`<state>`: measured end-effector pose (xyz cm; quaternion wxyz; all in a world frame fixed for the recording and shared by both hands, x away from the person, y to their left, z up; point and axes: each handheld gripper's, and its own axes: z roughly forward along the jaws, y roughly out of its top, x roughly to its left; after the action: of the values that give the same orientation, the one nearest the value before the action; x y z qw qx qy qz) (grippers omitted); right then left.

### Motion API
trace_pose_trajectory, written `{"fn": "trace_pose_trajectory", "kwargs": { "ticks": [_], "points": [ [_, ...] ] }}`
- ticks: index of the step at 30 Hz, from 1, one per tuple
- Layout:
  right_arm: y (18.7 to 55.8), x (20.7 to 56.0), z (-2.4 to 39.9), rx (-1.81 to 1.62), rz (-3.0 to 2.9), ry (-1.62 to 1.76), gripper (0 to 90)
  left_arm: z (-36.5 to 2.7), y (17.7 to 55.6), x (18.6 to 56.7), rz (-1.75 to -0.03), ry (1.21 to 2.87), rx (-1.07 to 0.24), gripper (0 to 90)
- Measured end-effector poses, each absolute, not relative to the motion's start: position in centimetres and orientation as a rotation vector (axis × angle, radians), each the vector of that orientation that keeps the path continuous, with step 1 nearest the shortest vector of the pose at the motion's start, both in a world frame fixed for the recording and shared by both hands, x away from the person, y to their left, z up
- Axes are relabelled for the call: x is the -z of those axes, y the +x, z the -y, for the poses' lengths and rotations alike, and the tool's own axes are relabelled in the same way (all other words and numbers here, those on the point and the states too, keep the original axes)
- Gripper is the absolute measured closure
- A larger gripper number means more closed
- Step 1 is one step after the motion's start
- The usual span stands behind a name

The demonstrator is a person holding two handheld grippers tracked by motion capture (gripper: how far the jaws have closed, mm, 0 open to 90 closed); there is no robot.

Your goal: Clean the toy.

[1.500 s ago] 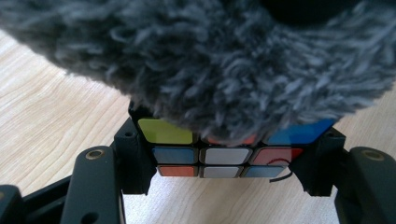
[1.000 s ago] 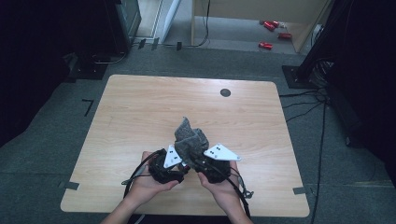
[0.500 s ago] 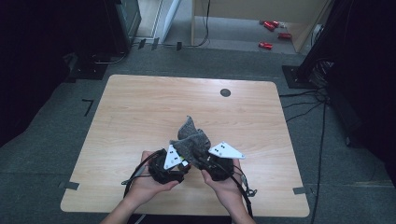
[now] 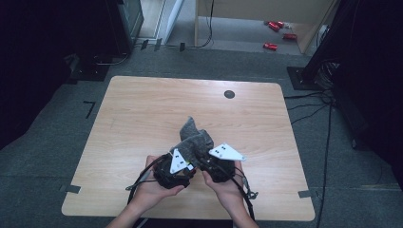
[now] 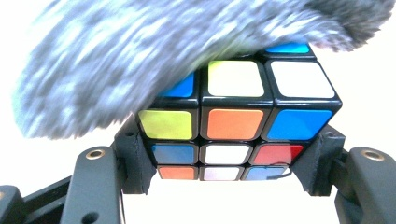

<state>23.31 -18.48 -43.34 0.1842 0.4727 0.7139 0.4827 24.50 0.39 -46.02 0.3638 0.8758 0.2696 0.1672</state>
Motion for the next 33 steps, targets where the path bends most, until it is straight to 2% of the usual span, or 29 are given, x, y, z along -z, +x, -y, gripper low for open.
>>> {"fn": "trace_pose_trajectory", "kwargs": {
  "ticks": [11,18,23,26,33],
  "points": [
    [21.3,43.0,15.0,-1.336,-2.096,1.169,73.4,0.2,24.1,46.6,-0.696,2.277,-0.419,35.3],
    [22.7,43.4,17.8,-1.371,-2.029,1.301,73.6,-1.2,24.8,46.0,-0.726,2.245,-0.419,35.2],
    [21.8,43.5,16.5,-1.383,-2.065,1.261,73.5,-1.3,25.1,46.7,-0.762,2.251,-0.401,35.3],
    [21.5,42.9,15.4,-1.365,-2.122,1.23,73.4,0.1,24.3,46.9,-0.71,2.258,-0.381,35.2],
    [22.8,43.1,18.2,-1.38,-2.052,1.362,73.5,-0.2,24.9,46.6,-0.753,2.236,-0.375,35.2]
  ]
}}
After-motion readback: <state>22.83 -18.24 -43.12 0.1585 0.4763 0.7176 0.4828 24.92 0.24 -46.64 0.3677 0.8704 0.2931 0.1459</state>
